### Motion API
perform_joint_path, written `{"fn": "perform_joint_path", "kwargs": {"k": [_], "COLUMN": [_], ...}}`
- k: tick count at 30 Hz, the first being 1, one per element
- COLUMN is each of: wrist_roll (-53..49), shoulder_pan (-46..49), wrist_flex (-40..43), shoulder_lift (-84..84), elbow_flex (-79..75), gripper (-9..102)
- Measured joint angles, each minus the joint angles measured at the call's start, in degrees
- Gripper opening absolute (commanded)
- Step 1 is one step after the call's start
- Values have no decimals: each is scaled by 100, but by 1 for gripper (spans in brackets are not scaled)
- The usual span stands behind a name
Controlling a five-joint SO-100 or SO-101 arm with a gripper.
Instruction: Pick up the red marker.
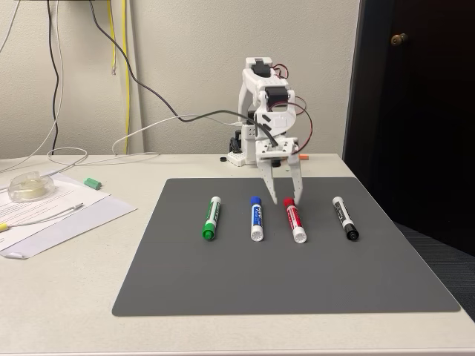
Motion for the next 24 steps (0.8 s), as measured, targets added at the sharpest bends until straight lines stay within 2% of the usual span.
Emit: {"fn": "perform_joint_path", "kwargs": {"k": [7,24], "wrist_roll": [-387,-176], "shoulder_pan": [35,-167], "wrist_flex": [141,-97], "shoulder_lift": [-308,-1002], "elbow_flex": [-202,-272], "gripper": [27,25]}}
